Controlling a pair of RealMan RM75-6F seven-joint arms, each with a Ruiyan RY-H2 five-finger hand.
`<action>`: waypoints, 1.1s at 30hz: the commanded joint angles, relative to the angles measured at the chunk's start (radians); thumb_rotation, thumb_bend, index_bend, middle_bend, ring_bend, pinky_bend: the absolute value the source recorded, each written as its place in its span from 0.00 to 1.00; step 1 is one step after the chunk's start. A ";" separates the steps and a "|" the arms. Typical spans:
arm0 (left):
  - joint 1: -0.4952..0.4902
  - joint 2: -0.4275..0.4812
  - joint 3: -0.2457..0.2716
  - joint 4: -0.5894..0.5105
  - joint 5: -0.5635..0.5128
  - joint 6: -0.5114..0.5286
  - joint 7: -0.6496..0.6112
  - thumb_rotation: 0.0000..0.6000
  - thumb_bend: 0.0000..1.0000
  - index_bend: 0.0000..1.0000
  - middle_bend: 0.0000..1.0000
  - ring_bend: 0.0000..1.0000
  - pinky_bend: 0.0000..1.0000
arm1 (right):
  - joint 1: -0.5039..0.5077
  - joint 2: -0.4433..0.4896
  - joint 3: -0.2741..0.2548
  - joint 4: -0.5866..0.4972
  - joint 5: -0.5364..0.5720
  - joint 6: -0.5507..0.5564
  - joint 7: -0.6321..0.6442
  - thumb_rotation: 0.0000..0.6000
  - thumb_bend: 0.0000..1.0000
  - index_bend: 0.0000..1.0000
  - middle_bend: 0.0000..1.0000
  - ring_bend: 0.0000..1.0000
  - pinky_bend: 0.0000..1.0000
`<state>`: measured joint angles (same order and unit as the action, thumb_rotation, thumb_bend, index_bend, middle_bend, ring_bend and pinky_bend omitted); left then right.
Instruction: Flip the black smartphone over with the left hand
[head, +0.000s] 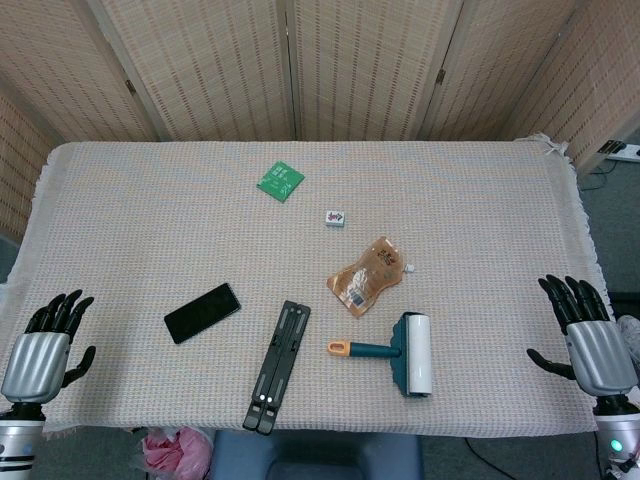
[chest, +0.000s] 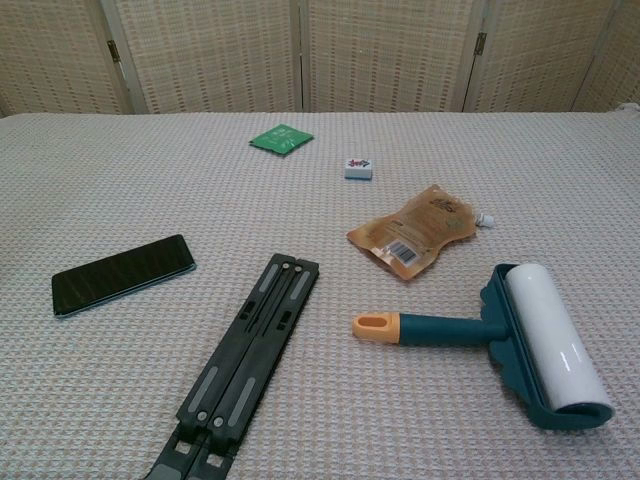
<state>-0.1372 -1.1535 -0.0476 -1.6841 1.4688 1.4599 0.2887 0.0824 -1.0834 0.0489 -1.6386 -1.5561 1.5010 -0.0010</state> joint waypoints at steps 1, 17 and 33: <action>-0.002 0.001 0.000 -0.002 -0.001 -0.004 0.002 1.00 0.39 0.16 0.10 0.10 0.20 | -0.006 0.001 -0.003 -0.002 0.001 0.006 0.000 1.00 0.06 0.00 0.09 0.00 0.04; -0.076 -0.015 -0.021 0.017 0.042 -0.072 -0.032 1.00 0.39 0.29 0.26 0.17 0.20 | -0.022 0.003 -0.005 -0.005 -0.022 0.040 0.009 1.00 0.06 0.01 0.09 0.00 0.04; -0.250 -0.166 -0.040 0.111 -0.030 -0.317 0.110 1.00 0.25 0.32 0.30 0.19 0.20 | -0.019 -0.001 -0.004 0.008 -0.021 0.032 0.022 1.00 0.06 0.01 0.09 0.00 0.04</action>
<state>-0.3736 -1.3029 -0.0872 -1.5864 1.4533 1.1599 0.3830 0.0637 -1.0840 0.0452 -1.6306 -1.5773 1.5327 0.0210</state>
